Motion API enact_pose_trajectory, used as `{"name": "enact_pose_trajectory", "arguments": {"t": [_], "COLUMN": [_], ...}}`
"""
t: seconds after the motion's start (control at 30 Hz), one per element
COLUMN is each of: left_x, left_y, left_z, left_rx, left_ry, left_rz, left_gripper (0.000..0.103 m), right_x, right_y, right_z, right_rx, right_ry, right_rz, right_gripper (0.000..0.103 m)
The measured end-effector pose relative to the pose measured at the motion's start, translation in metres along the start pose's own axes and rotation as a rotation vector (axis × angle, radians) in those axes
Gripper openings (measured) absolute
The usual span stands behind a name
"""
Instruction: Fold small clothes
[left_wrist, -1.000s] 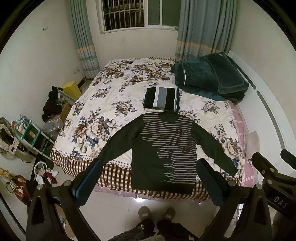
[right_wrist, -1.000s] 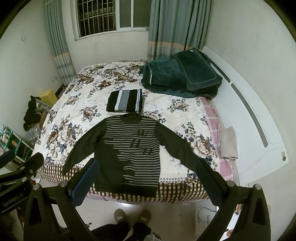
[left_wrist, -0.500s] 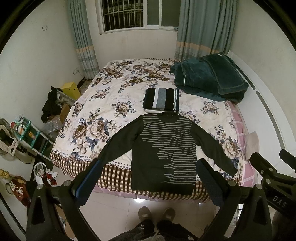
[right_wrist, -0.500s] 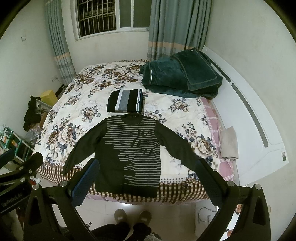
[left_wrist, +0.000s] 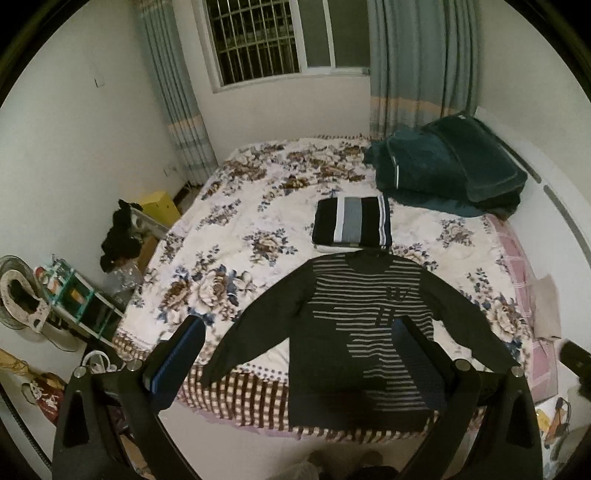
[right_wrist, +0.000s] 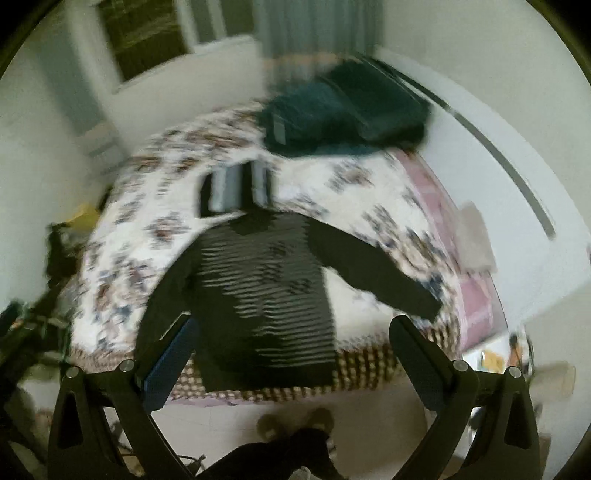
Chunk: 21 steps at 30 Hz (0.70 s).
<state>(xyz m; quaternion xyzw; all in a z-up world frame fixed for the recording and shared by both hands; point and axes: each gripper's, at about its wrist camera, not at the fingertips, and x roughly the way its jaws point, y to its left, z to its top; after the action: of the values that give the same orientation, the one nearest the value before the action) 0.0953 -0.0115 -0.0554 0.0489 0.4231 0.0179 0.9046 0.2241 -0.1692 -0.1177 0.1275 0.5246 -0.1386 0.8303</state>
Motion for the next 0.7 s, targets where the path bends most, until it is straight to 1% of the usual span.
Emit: {"name": "enact_pose_trajectory", "arguments": {"t": [0.13,0.17,0.23,0.27,0.3,0.37,0.4,0.47,0.5,0.57,0.6,0.63,0.7], "left_x": [0.078,0.092,0.133,0.147,0.172,0.204,0.229,0.263,0.286,0.316,0.334,0.353,0.383], "left_y": [-0.020,-0.026,-0.043,-0.049,-0.062,-0.079,-0.091,-0.105,-0.113,-0.125,-0.132,-0.139,-0.149], "left_z": [-0.003,-0.004,-0.008,-0.011,-0.015,-0.020,-0.025,-0.033,-0.039,-0.050,-0.057,-0.066,-0.079], "left_rx": [0.017,0.026,0.041,0.047,0.060,0.078,0.090,0.094,0.097,0.100,0.101,0.107,0.110], "left_ry": [0.068,0.082,0.112,0.123,0.154,0.188,0.217,0.253,0.276,0.315,0.336,0.360,0.405], "left_rz": [0.036,0.047,0.072,0.089,0.115,0.141,0.164,0.178,0.188,0.199,0.198,0.206,0.211], "left_gripper": [0.103,0.103,0.103,0.103,0.103,0.103,0.103,0.103,0.103,0.103,0.103,0.103,0.103], "right_x": [0.094,0.122,0.174,0.200,0.232,0.279,0.307,0.355,0.377,0.434,0.458,0.489,0.535], "right_y": [-0.092,-0.120,-0.177,-0.206,-0.237,-0.284,-0.310,-0.353,-0.373,-0.412,-0.427,-0.442,-0.461], "right_z": [0.001,-0.001,-0.007,-0.009,-0.011,-0.017,-0.020,-0.026,-0.030,-0.038,-0.042,-0.048,-0.058], "right_rx": [0.191,0.256,0.360,0.411,0.468,0.565,0.616,0.697,0.734,0.807,0.825,0.840,0.857], "right_ry": [0.120,0.153,0.199,0.224,0.251,0.264,0.268,0.282,0.285,0.312,0.321,0.345,0.399], "right_rz": [-0.098,-0.112,-0.118,-0.114,-0.099,-0.088,-0.097,-0.113,-0.120,-0.132,-0.135,-0.139,-0.154], "right_gripper": [0.103,0.099,0.086,0.075,0.071,0.071,0.071,0.071,0.073,0.077,0.078,0.078,0.078]}}
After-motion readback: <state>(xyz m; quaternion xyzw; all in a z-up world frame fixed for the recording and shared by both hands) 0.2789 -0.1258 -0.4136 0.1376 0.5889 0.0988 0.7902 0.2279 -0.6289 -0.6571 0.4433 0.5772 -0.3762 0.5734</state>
